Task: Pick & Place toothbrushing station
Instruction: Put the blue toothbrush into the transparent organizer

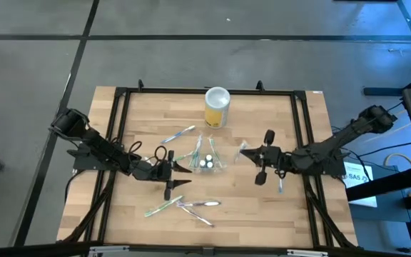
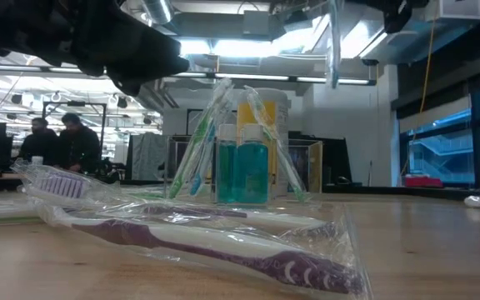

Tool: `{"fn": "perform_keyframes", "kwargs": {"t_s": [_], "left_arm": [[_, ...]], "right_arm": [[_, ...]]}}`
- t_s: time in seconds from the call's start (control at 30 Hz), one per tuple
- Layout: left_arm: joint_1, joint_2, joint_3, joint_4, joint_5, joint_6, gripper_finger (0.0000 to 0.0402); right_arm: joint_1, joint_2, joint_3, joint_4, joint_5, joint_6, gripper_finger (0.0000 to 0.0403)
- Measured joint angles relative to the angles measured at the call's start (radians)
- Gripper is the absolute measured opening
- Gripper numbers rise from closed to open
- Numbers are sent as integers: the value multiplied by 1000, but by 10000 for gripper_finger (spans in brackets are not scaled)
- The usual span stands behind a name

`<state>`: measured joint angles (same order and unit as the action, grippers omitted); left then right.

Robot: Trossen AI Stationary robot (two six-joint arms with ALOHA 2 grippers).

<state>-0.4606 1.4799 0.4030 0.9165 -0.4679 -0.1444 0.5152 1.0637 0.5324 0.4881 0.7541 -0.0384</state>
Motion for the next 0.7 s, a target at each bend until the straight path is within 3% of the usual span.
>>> {"fn": "perform_keyframes", "kwargs": {"t_s": [0.13, 0.3, 0.47, 0.7], "left_arm": [[1, 0, 0, 0, -1, 0, 159], [1, 0, 0, 0, -1, 36, 159], [7, 0, 0, 0, -1, 43, 159], [6, 0, 0, -1, 19, 36, 159]], "right_arm": [[-39, 0, -7, 0, -24, 0, 0], [-105, 12, -7, 28, -120, 14, 0], [-165, 105, -7, 160, -260, 23, 0], [-202, 208, -7, 214, -277, 42, 0]]}}
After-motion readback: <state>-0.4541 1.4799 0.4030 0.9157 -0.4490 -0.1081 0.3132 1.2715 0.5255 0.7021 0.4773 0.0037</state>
